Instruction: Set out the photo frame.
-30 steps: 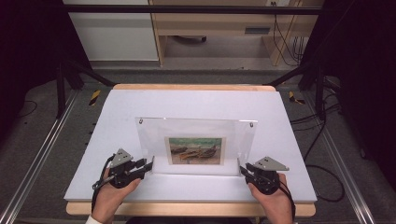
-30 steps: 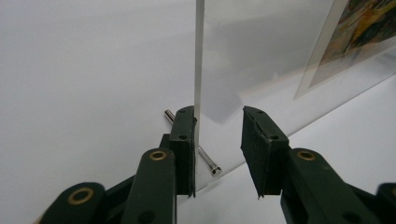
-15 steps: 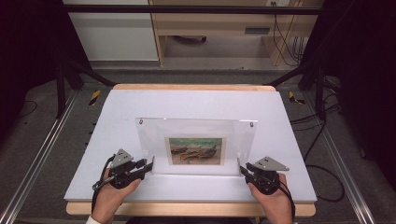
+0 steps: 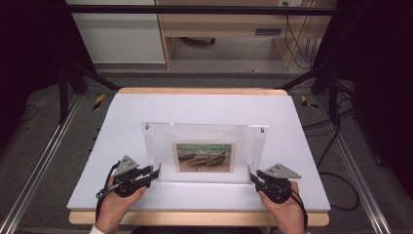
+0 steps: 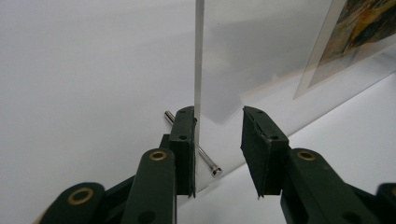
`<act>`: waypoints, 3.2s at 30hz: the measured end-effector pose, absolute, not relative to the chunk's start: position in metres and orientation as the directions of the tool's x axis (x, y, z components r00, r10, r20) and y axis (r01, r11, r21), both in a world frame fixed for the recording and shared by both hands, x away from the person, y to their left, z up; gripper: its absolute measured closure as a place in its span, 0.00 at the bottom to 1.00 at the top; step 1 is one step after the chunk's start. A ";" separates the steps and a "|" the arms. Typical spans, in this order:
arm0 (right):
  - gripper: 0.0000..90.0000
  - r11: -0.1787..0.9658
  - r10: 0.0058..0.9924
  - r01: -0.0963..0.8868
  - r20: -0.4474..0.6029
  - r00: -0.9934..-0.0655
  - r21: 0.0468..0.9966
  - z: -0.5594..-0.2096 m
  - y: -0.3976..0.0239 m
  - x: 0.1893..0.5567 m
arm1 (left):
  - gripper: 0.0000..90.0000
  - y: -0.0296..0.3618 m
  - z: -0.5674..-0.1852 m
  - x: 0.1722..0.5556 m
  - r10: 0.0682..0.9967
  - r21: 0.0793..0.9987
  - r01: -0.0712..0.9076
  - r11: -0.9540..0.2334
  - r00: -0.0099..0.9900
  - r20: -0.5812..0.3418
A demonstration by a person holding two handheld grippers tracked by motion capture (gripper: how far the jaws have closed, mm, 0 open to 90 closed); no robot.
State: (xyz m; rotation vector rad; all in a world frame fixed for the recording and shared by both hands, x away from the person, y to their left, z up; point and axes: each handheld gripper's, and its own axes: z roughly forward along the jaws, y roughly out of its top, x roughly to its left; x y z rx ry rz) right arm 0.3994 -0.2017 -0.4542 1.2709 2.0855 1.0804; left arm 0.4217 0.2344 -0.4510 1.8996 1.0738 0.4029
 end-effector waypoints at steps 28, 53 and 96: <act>0.20 0.243 0.883 0.465 0.005 -0.470 0.851 -0.446 -0.200 0.404 | 0.22 0.227 -0.447 0.423 0.794 0.843 0.472 -0.257 0.601 -0.095; 0.10 0.187 0.901 0.409 0.010 -0.434 0.893 -0.436 -0.223 0.397 | 0.09 0.245 -0.438 0.419 0.794 0.877 0.407 -0.255 0.606 -0.050; 0.10 0.140 0.952 0.449 0.004 -0.305 0.882 -0.443 -0.277 0.393 | 0.10 0.312 -0.441 0.428 0.892 0.883 0.416 -0.216 0.451 0.006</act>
